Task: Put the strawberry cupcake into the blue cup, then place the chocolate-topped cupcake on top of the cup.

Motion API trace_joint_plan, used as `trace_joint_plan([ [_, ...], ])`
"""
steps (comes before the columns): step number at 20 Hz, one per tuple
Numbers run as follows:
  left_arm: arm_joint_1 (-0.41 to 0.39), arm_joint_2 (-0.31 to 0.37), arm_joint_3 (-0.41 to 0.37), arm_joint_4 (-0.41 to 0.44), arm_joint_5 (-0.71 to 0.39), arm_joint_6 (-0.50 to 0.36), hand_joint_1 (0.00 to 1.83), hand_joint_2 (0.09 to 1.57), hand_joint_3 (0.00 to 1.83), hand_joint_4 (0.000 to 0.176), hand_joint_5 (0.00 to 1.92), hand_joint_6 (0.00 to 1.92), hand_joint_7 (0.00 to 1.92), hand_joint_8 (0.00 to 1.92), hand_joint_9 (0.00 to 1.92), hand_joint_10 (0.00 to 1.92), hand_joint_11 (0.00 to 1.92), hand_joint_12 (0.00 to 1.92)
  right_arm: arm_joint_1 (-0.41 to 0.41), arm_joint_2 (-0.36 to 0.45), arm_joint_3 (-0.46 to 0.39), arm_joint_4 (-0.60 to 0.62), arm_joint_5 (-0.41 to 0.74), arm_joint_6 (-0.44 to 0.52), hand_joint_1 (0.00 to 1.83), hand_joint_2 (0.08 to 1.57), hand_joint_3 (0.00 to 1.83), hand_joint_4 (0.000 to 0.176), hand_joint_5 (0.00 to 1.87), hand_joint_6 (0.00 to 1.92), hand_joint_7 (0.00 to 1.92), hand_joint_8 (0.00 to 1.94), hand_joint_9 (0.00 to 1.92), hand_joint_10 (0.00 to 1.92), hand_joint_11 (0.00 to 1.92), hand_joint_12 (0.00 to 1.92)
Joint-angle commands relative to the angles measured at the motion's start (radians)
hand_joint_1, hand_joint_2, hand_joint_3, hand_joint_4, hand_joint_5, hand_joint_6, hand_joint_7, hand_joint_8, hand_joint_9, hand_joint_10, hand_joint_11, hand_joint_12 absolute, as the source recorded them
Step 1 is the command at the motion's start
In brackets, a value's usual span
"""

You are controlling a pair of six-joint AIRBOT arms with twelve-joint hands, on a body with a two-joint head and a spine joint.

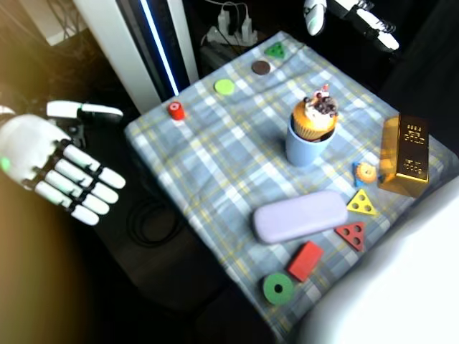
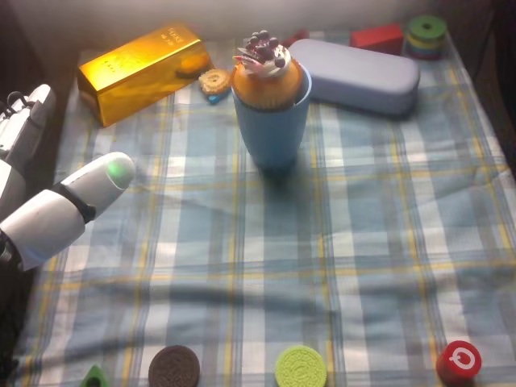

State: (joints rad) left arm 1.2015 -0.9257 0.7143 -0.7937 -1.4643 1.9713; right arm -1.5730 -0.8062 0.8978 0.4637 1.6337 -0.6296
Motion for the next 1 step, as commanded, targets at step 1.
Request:
trace_joint_plan([
  [1, -0.007, -0.009, 0.002, 0.044, -0.128, -0.003, 0.0, 0.94, 0.02, 0.029, 0.01, 0.0, 0.0, 0.0, 0.0, 0.0, 0.02, 0.01, 0.012, -0.001, 0.0, 0.022, 0.128, 0.003, 0.0, 1.01, 0.0, 0.013, 0.0, 0.0, 0.09, 0.0, 0.06, 0.01, 0.0, 0.0],
])
